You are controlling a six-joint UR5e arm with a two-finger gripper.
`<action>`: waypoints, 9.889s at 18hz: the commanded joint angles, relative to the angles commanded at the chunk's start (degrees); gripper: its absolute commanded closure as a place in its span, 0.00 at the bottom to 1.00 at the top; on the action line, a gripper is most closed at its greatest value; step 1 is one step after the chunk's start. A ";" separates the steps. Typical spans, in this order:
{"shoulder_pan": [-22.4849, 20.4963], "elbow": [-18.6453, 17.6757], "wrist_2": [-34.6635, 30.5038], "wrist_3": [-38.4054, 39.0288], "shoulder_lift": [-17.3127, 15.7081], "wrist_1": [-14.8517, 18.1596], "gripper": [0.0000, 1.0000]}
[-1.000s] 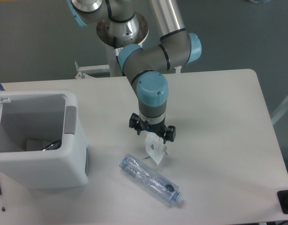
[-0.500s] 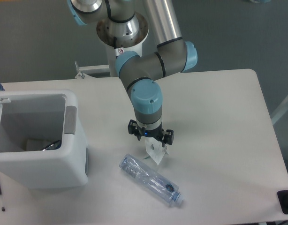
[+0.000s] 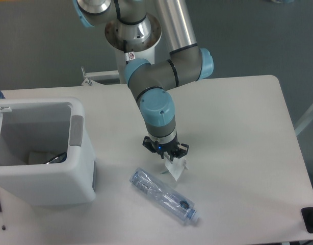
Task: Place the trash in the trash can
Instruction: 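Close the gripper on the white paper item, then lift the paper item and carry it over the trash bin, then open the gripper to drop the paper into the bin, then move the open gripper over the clear plastic bottle and lower, then align and close the gripper around the bottle's body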
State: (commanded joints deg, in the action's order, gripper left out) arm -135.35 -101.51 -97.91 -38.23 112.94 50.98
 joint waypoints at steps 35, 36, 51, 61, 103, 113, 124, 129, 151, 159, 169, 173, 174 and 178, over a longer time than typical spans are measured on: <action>-5.80 5.62 23.02 -0.44 -11.60 1.05 1.00; -5.80 5.62 24.07 0.00 -12.13 1.14 1.00; -2.29 5.71 34.27 8.08 -23.99 1.23 1.00; 4.91 8.00 38.76 12.04 -26.37 1.23 1.00; -8.96 8.52 33.93 14.32 -8.53 1.05 0.40; -8.70 16.34 24.96 33.73 -0.01 3.87 0.14; -2.91 24.07 12.14 50.96 9.83 5.27 0.00; -1.23 24.43 9.05 55.11 12.56 5.10 0.00; 2.46 25.14 0.53 64.60 19.42 5.71 0.07; 2.46 26.63 -0.35 65.83 20.56 5.71 0.29; 2.46 28.74 -0.35 65.83 20.57 5.80 0.46; 2.37 30.31 -0.27 65.66 20.04 5.71 0.46; 2.46 31.71 0.08 65.65 20.04 5.80 0.46; 2.37 35.07 2.63 65.48 19.86 5.62 0.46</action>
State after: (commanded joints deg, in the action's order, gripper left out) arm -132.98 -66.44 -95.28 27.25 132.81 56.60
